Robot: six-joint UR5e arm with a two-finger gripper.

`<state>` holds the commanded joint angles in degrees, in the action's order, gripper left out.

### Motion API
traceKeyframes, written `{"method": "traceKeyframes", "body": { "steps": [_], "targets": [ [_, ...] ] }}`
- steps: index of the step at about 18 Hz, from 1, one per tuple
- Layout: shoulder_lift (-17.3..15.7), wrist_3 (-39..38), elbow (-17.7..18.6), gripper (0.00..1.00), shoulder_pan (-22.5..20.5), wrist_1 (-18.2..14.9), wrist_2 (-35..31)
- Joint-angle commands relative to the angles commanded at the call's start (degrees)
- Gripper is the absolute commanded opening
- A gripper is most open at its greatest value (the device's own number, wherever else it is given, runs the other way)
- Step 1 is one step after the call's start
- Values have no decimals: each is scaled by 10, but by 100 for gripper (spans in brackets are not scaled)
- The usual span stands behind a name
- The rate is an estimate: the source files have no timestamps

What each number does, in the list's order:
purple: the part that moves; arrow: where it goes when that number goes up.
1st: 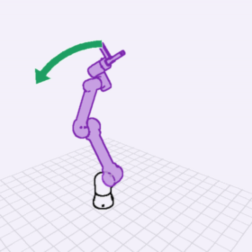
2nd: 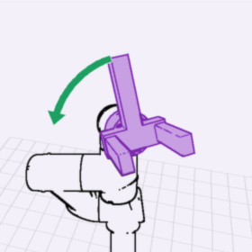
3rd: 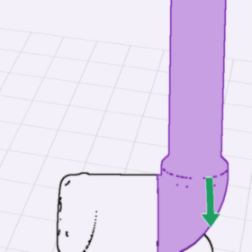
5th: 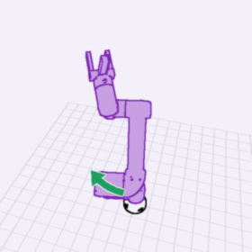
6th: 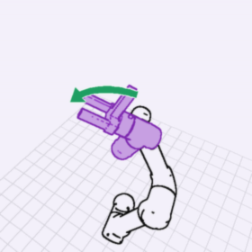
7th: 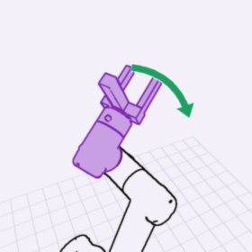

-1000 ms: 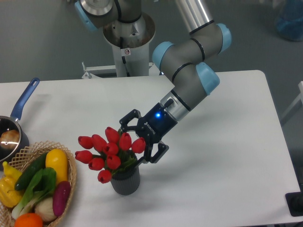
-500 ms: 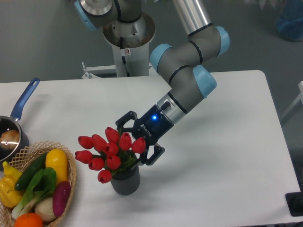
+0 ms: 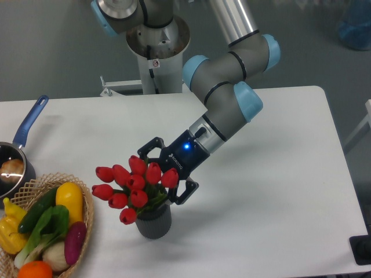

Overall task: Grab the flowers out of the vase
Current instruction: 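Close the gripper on the bundle of tulip stems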

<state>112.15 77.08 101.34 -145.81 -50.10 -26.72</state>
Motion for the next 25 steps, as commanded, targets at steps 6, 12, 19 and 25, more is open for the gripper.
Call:
{"method": "traceKeyframes", "body": {
  "steps": [6, 12, 19, 25],
  "targets": [
    [1, -1, 1, 89, 0, 4, 0],
    [0, -1, 1, 73, 0, 4, 0],
    [-1, -3, 2, 62, 1, 4, 0],
    [-1, -9, 2, 52, 1, 4, 4]
  ]
}}
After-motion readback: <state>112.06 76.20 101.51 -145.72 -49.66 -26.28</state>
